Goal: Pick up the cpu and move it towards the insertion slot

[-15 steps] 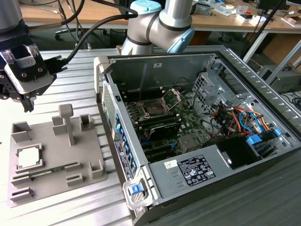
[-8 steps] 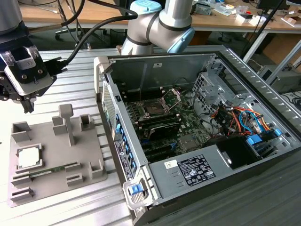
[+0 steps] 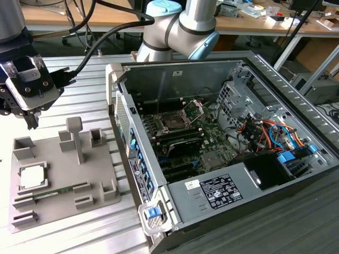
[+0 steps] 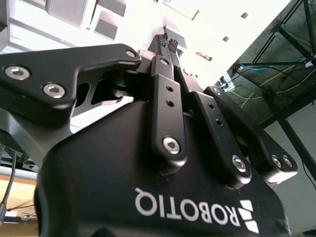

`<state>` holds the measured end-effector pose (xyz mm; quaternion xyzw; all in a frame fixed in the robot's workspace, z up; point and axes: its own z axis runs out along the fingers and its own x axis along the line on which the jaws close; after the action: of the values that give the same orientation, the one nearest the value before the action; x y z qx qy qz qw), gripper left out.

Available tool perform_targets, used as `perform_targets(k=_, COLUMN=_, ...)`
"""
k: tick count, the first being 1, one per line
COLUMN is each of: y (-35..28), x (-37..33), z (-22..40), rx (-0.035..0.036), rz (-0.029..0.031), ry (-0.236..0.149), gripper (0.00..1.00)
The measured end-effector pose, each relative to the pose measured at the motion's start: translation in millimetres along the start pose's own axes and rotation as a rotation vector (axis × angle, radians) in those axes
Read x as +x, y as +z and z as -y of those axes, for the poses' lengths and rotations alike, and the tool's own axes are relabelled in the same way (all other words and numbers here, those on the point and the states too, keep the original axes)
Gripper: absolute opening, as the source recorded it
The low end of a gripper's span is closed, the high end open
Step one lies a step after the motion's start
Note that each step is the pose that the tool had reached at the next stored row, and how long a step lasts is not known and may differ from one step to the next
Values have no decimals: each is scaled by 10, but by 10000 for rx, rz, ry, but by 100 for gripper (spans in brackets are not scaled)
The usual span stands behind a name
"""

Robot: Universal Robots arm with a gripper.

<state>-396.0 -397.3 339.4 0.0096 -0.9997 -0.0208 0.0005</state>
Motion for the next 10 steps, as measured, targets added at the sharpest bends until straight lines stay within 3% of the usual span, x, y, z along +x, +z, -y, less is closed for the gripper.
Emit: perform_targets(k=10, y=66, x=30, z=9, rx=-1, rz=2, ry=0, gripper=11)
